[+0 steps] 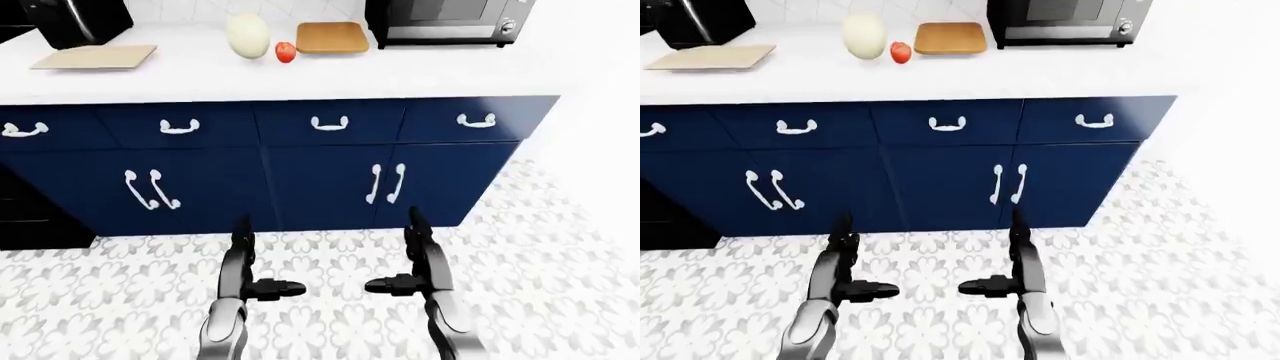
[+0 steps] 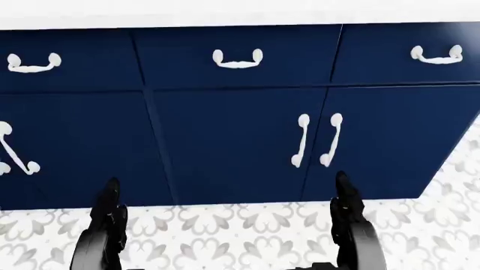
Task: Place the cantaloupe and the tomato on separate cutting boards.
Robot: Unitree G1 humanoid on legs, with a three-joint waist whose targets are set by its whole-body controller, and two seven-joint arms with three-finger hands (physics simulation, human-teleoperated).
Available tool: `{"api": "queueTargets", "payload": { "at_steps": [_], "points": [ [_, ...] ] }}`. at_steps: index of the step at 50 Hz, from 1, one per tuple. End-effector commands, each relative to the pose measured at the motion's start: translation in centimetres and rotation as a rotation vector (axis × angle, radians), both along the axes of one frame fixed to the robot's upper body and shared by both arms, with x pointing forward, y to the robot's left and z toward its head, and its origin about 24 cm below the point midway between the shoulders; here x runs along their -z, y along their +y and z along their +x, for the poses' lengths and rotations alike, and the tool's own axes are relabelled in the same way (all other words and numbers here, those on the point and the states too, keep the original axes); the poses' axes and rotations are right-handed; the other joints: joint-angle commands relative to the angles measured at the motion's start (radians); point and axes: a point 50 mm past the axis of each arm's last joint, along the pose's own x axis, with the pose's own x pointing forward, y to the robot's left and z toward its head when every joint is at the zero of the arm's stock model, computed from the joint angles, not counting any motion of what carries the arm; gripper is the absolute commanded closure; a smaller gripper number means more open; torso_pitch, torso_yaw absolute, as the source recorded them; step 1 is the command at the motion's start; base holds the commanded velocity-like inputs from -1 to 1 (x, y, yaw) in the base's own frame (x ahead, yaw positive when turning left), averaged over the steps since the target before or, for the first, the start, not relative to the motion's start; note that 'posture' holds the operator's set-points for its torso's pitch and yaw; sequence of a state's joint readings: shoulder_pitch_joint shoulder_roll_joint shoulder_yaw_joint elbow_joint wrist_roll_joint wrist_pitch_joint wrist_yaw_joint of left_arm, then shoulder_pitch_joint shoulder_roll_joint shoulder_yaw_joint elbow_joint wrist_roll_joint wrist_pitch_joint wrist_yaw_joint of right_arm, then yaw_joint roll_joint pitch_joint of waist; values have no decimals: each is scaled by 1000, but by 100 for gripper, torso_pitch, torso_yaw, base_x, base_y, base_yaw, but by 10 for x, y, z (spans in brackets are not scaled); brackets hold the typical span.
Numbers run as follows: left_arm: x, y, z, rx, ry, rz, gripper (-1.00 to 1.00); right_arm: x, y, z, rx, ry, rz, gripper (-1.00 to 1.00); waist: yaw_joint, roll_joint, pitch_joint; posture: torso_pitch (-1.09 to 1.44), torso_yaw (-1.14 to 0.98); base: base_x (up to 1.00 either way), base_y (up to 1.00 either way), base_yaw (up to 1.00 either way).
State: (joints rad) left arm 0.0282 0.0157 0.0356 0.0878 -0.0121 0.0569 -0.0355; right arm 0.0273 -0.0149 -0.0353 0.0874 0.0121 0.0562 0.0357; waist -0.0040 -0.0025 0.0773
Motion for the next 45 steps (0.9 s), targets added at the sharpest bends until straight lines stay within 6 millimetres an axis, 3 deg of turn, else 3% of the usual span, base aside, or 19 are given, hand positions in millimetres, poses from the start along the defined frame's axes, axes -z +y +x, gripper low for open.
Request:
{"api": "queueTargets", "payload": {
  "at_steps": [1,3,4,5,7,8,14,18,24,31,33,37,38,39,40,42,44,45],
  "points": [
    [-35,1,8,6,-169,18,-100,-32,1,8,-10,-161,-3,-100,-2,-8,-1,0,0,0,0,0],
    [-37,0,7,8,-170,22,-100,-31,1,8,-14,-161,0,-100,7,-1,-62,0,0,0,0,0],
    [-38,0,7,9,-169,22,-100,-31,1,8,-16,-162,0,-100,7,-1,-52,0,0,0,0,0],
    [-38,-1,7,11,-170,22,-100,-32,1,8,-16,-164,1,-100,5,-7,-16,0,0,0,0,0],
    [-37,-2,6,15,-167,24,-100,-32,1,8,-16,-166,1,-100,7,-8,-69,0,0,0,0,0],
    [-38,-2,6,14,-168,25,-100,-32,1,8,-16,-168,-1,-100,8,-7,-74,0,0,0,0,0],
    [-59,-1,7,25,-189,51,-100,-45,1,11,-21,-187,-6,-100,8,-4,-80,0,0,0,0,0],
    [-85,1,13,28,-222,66,-100,-63,2,15,-24,-203,-12,-100,8,-3,-85,0,0,0,0,0],
    [-129,-1,20,48,-279,104,-100,-103,4,24,-37,-255,-11,-100,9,-2,-96,0,0,0,0,0],
    [-170,3,20,39,-340,112,-100,-137,6,30,-59,-300,9,-100,8,-2,-92,0,0,0,0,0],
    [-177,5,20,36,-350,113,-100,-143,8,29,-95,-269,118,-100,8,-1,-90,0,0,0,0,0],
    [-183,6,20,33,-360,115,-100,-153,6,28,-93,-283,128,-100,9,-2,-84,0,0,0,0,0],
    [-184,5,19,36,-363,116,-100,-154,6,27,-100,-271,156,-100,6,7,-98,0,0,0,21,0],
    [-184,5,19,37,-363,116,-100,-156,6,26,-102,-271,169,-100,7,-10,-87,0,0,0,88,0],
    [-184,5,19,41,-363,120,-100,-156,6,26,-99,-275,162,-100,35,-56,-59,0,0,0,0,88],
    [-186,4,19,46,-356,121,-100,-160,4,25,-95,-286,166,-100,19,-14,-74,0,0,0,0,91],
    [-189,5,20,46,-361,114,-100,-164,3,25,-94,-294,173,-100,10,20,-59,0,0,0,0,97],
    [-189,5,20,47,-363,113,-100,-166,2,24,-93,-302,179,-100,6,57,-62,0,0,0,0,97]
  ]
}}
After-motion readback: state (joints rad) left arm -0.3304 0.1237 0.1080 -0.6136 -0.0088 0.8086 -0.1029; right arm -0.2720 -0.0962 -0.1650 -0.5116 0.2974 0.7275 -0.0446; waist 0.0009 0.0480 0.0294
